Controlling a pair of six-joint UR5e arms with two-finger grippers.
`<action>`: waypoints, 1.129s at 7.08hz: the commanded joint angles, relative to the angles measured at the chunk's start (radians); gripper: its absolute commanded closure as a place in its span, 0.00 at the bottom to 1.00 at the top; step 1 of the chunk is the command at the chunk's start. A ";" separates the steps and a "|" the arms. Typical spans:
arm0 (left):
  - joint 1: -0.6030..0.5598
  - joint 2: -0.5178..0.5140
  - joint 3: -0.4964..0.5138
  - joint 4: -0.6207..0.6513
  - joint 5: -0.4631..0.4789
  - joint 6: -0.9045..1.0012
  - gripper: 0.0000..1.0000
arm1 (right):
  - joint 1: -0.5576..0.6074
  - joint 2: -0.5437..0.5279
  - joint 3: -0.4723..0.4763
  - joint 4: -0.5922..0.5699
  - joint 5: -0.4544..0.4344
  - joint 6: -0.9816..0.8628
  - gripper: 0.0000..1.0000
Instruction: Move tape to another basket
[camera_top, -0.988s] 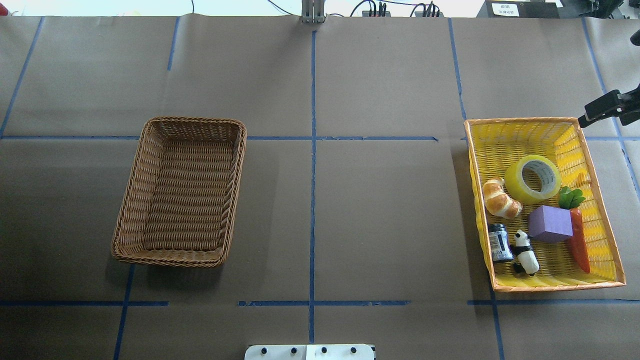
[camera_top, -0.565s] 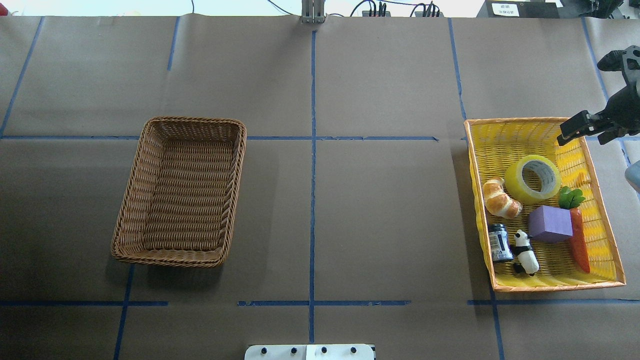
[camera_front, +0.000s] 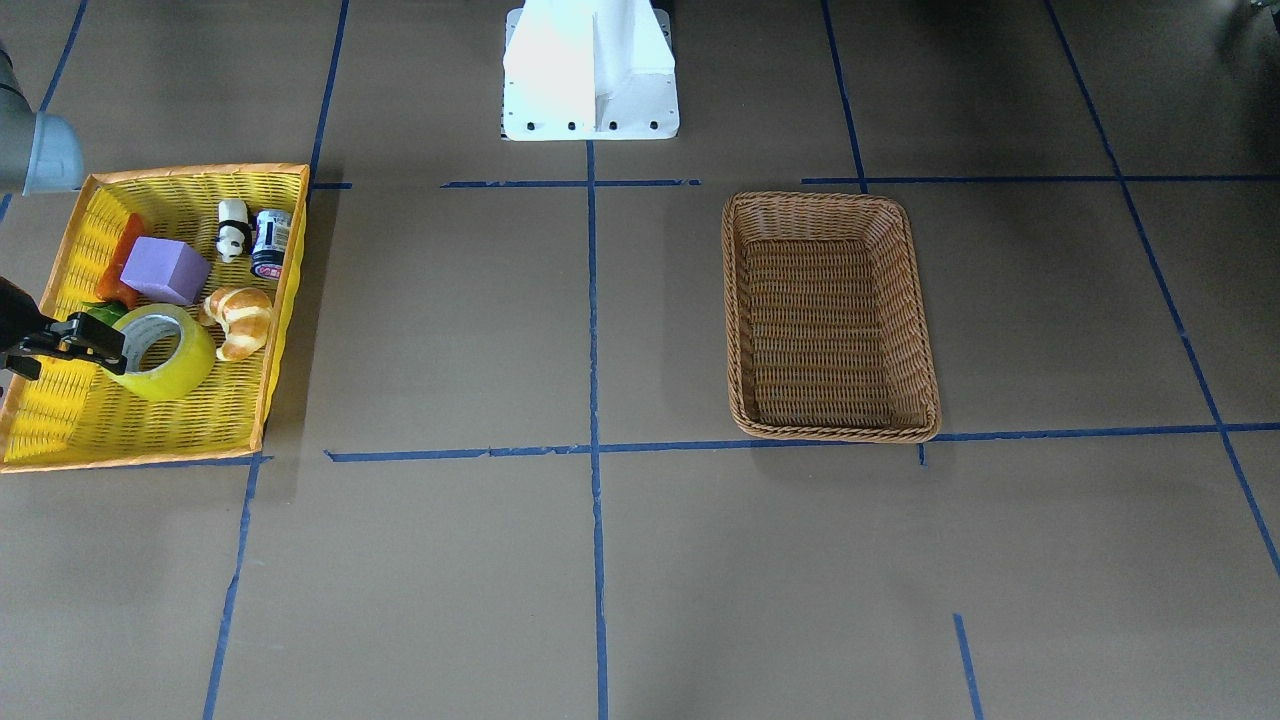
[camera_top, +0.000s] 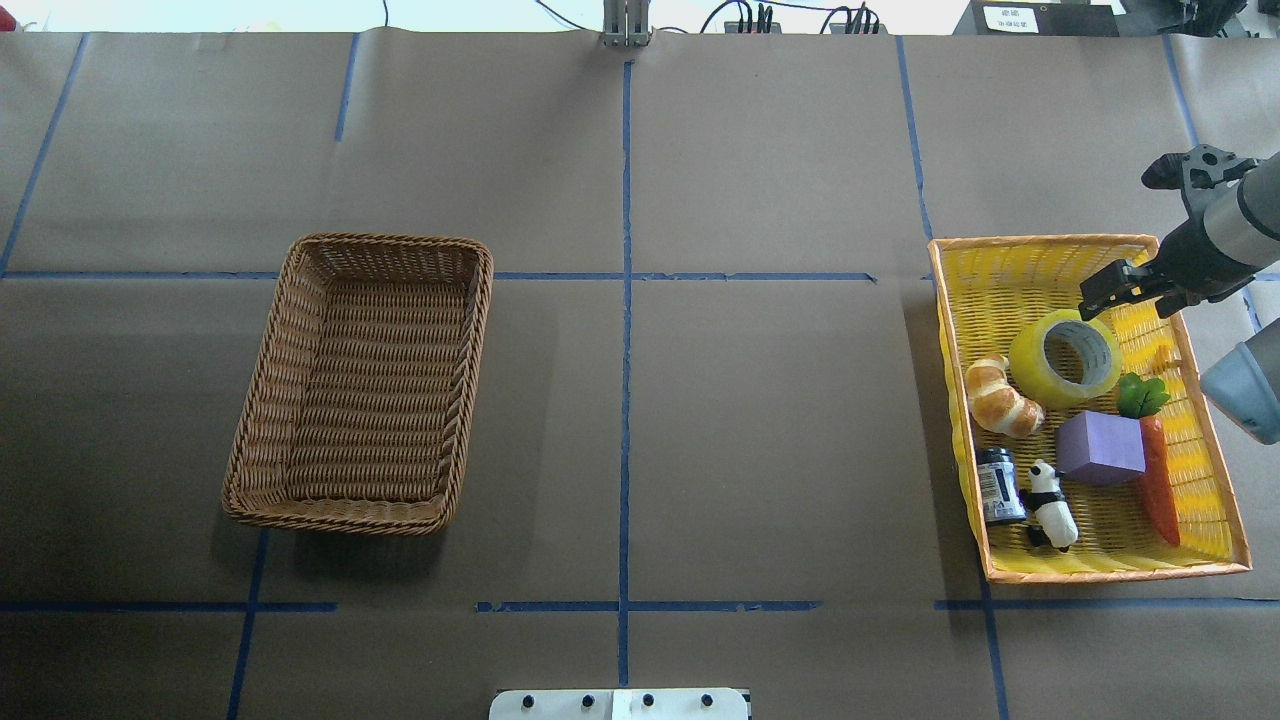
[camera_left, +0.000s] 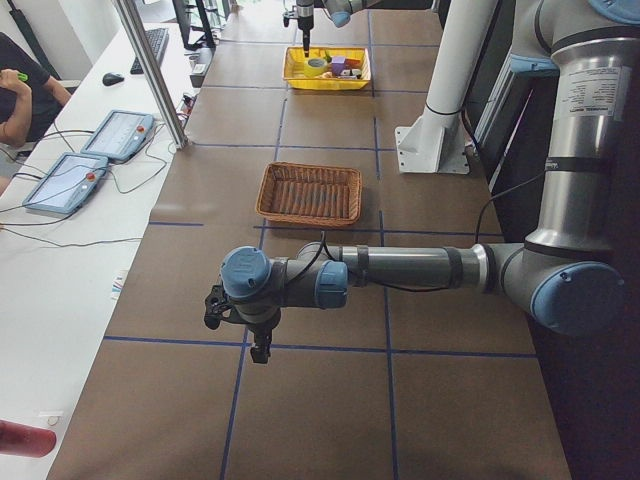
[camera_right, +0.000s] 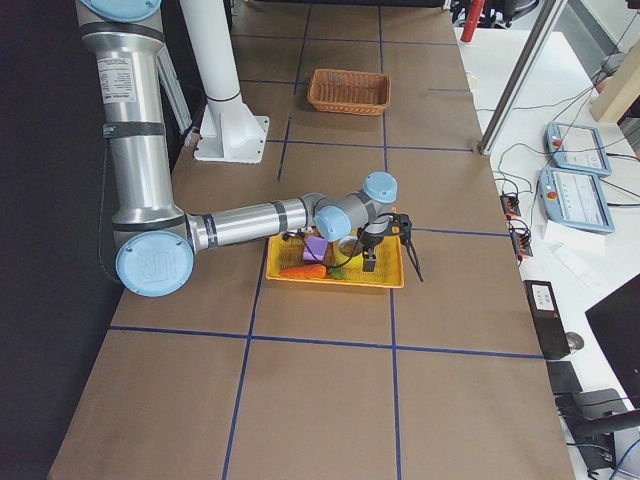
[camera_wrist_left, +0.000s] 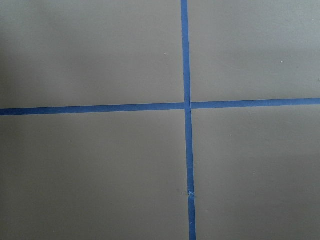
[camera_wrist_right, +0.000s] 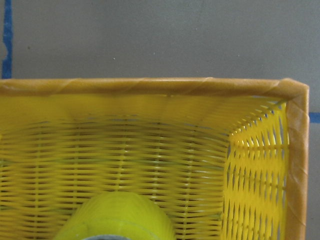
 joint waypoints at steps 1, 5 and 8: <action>0.000 0.000 -0.001 0.000 0.000 0.000 0.00 | -0.011 0.001 0.006 0.024 -0.001 0.028 0.00; 0.000 0.000 -0.003 0.000 -0.003 0.000 0.00 | -0.035 -0.013 0.014 0.025 0.001 0.021 0.00; 0.000 0.003 -0.001 0.000 -0.012 0.000 0.00 | -0.071 -0.040 0.012 0.025 0.001 0.022 0.00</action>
